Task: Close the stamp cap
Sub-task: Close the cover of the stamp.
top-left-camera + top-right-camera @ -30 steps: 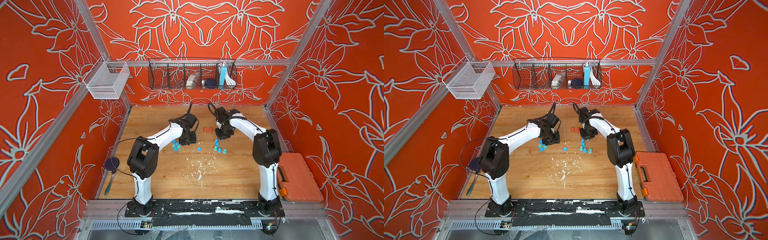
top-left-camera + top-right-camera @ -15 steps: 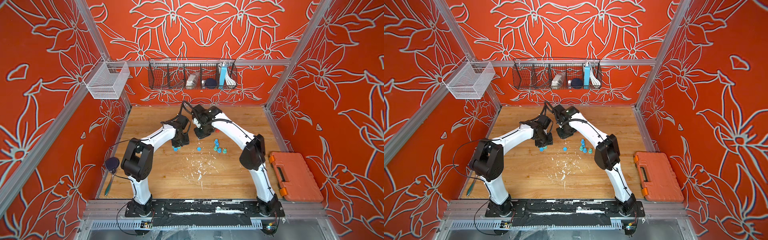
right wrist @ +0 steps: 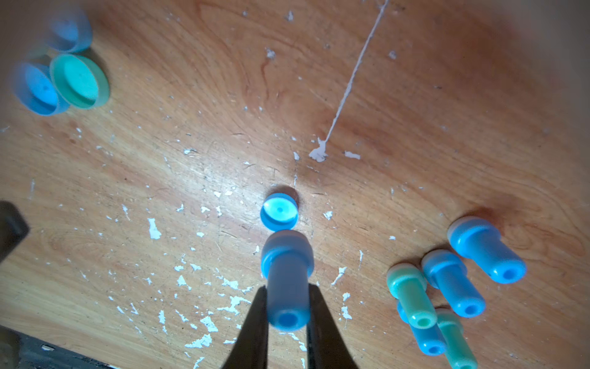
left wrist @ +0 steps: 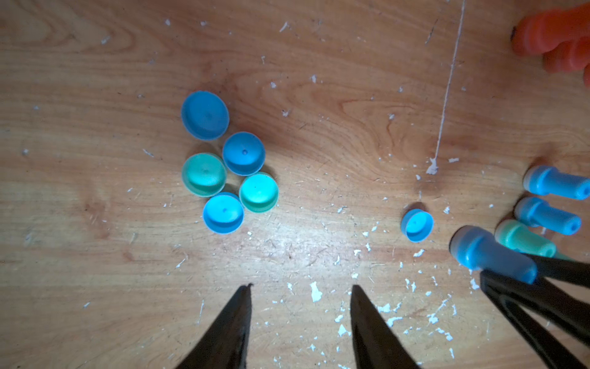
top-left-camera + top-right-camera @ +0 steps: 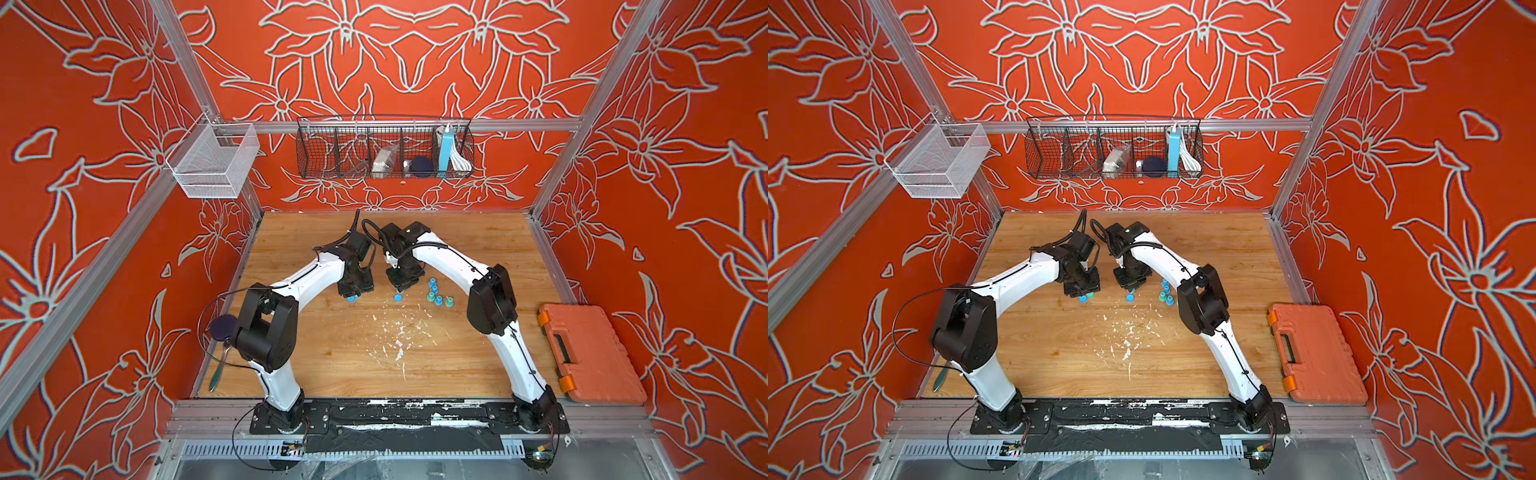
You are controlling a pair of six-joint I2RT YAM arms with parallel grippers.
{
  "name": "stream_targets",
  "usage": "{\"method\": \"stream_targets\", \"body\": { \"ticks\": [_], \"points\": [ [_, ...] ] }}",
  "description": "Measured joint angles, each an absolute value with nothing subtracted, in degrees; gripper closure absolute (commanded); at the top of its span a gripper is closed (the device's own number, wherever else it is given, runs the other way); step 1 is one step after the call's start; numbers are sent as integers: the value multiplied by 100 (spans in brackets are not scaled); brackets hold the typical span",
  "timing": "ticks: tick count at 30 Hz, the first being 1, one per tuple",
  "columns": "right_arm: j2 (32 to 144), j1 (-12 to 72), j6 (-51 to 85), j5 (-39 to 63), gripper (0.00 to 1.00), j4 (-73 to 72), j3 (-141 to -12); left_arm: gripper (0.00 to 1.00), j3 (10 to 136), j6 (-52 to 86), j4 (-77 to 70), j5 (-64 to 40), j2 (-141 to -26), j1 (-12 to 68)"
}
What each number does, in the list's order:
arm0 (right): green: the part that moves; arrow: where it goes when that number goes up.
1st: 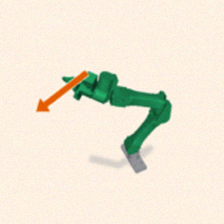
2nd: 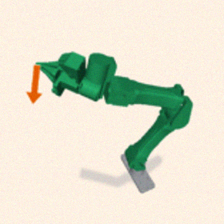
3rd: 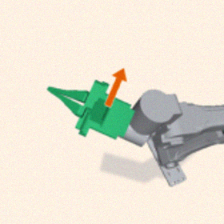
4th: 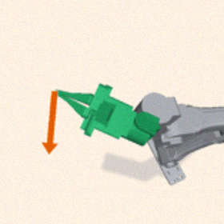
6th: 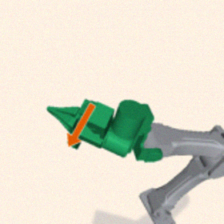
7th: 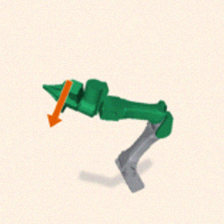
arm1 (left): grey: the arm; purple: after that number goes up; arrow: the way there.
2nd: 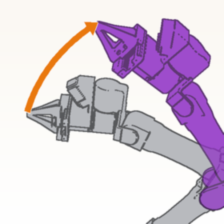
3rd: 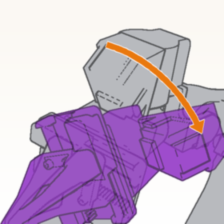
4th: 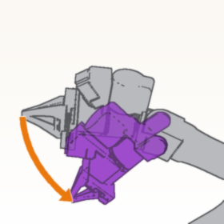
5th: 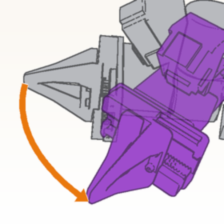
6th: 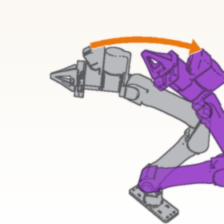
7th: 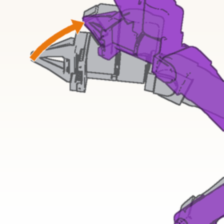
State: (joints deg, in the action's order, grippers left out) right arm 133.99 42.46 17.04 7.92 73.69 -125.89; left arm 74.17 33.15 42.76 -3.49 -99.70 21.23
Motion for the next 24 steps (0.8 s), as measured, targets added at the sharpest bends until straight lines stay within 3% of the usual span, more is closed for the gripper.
{"method": "stream_targets", "body": {
  "ticks": [24],
  "points": [
    [13677,4281,1739,812,84,7196,-12484,50,7126,3282,4248,-351,-9668,1953]
  ]
}}
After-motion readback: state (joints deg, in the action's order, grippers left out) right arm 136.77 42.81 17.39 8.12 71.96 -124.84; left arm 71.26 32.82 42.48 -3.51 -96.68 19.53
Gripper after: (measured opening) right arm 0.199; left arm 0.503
